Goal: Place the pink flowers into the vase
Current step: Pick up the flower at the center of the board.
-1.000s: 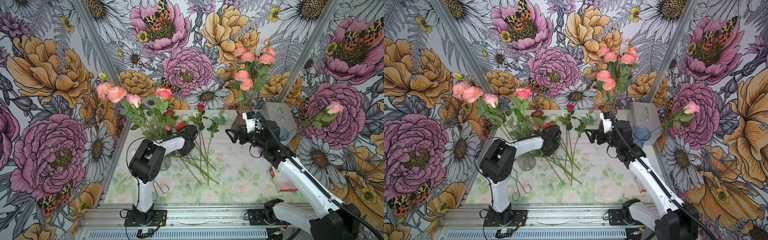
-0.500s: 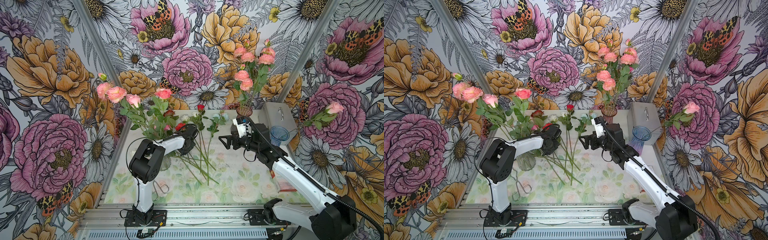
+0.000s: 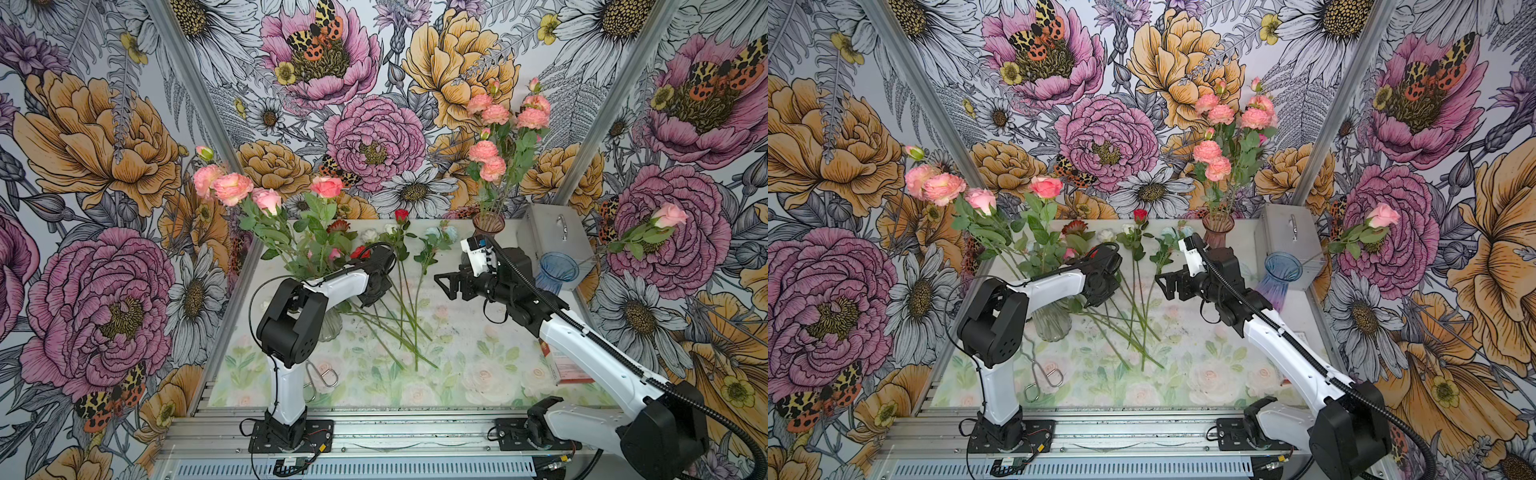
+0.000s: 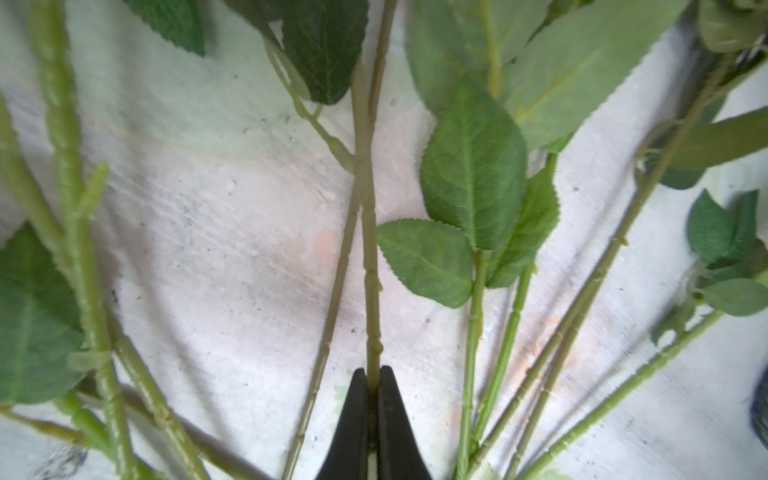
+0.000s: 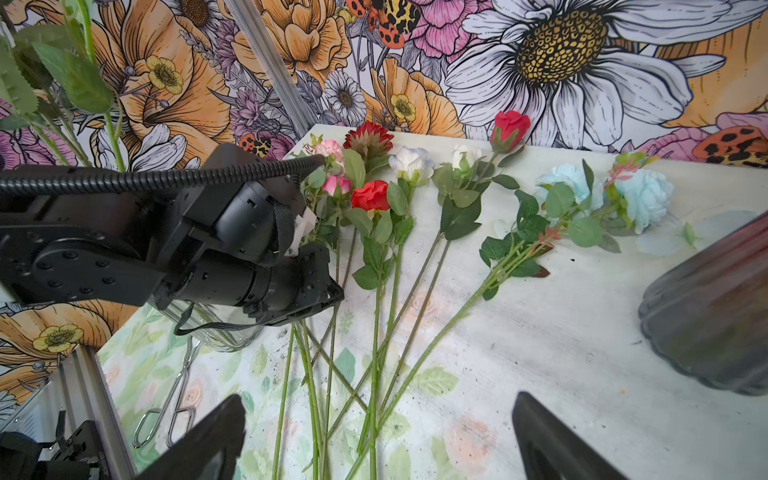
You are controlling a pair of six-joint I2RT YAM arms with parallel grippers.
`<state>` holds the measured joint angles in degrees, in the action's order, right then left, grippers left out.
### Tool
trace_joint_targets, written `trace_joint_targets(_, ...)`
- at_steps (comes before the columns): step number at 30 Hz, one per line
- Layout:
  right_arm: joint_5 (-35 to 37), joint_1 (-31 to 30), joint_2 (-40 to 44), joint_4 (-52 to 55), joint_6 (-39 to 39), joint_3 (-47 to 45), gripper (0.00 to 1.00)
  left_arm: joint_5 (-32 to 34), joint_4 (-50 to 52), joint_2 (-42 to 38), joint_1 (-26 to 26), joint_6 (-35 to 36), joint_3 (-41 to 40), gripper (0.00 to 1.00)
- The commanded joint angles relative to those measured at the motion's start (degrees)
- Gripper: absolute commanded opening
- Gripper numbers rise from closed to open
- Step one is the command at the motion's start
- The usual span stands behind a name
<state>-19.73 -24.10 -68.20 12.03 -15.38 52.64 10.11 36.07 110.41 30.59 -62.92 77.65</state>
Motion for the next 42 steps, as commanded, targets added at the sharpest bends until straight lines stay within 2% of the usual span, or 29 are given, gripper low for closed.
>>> trace_joint_targets(1,-0.4,-0.5,-0.3,-0.3,0.4,2.2,0.99,2.9,-0.1,-4.7,0.6,5.5,3.8,0.00)
trace_joint_targets(8,-1.8,-0.3,1.0,1.5,0.4,2.9,0.99,15.2,-1.0,-10.9,5.2,16.5,9.1,0.00)
trace_joint_targets(13,-3.6,1.1,3.4,4.2,1.4,4.4,0.99,16.3,-11.4,-14.8,8.7,26.2,8.4,0.00)
trace_joint_targets(17,-6.7,1.7,3.7,5.6,1.5,6.1,0.99,16.8,-21.2,-16.8,10.4,31.8,6.2,0.00)
trace_joint_targets(19,-8.0,1.7,3.6,5.6,1.1,6.5,0.97,14.9,-26.1,-17.4,10.3,33.1,4.7,0.00)
trace_joint_targets(23,-11.0,1.5,2.0,5.4,0.5,8.0,0.91,8.5,-30.1,-17.6,10.3,31.5,4.7,0.00)
trace_joint_targets(27,-12.8,1.4,0.7,5.3,0.1,9.3,0.86,5.3,-32.8,-17.6,10.9,28.6,4.3,0.00)
trace_joint_targets(32,-12.7,1.5,-0.9,5.3,0.8,10.6,0.79,-0.2,-37.0,-19.4,10.9,25.2,2.1,0.00)
trace_joint_targets(42,-13.5,2.0,-5.8,5.3,1.0,15.9,0.68,-3.7,-39.8,-22.4,11.4,23.1,-0.4,0.00)
